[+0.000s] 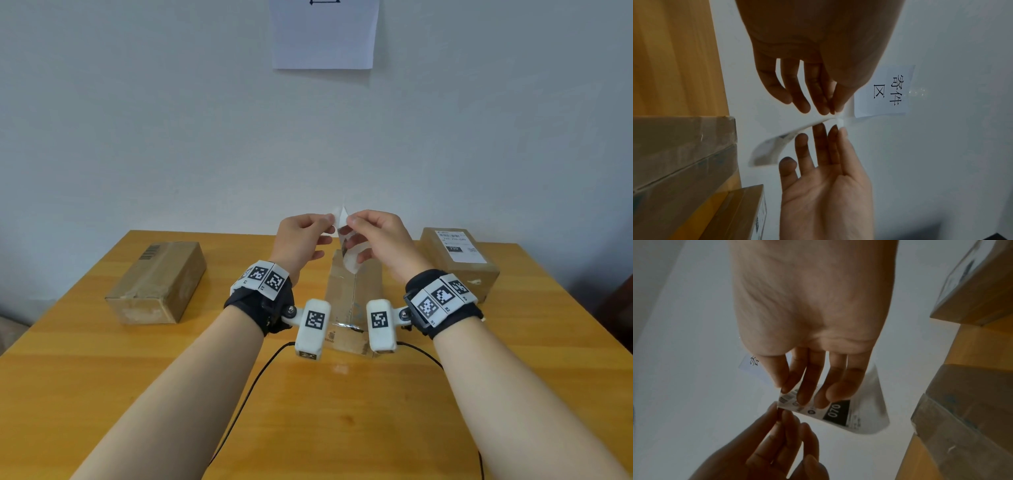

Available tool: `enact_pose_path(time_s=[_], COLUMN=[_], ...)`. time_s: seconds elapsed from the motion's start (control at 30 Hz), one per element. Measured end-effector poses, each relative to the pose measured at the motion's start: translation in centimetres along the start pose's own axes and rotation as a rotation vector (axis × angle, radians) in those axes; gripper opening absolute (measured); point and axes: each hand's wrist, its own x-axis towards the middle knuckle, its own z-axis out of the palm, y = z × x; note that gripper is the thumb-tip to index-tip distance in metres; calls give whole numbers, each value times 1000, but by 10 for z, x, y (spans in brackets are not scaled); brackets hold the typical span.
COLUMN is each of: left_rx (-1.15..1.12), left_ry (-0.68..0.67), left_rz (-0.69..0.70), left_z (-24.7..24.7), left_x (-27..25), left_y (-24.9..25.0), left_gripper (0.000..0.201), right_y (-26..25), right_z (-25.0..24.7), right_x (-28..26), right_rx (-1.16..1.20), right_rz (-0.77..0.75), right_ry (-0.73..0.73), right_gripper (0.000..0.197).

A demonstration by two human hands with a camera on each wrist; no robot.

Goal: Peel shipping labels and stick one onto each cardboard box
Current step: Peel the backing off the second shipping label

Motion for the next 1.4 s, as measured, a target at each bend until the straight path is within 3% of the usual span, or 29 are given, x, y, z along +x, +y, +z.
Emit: enact_pose_path(time_s=[1.4], left_rx=[-180], left_ry=[119], left_rz=[-85], left_z=[-4], left_x=[0], left_y=[7], left_gripper=[16], right_y=[-3], right_z=[-9], right_x=[-1], right_rx=[249], right_rz=[58], right_ry=[52], right_gripper=[16])
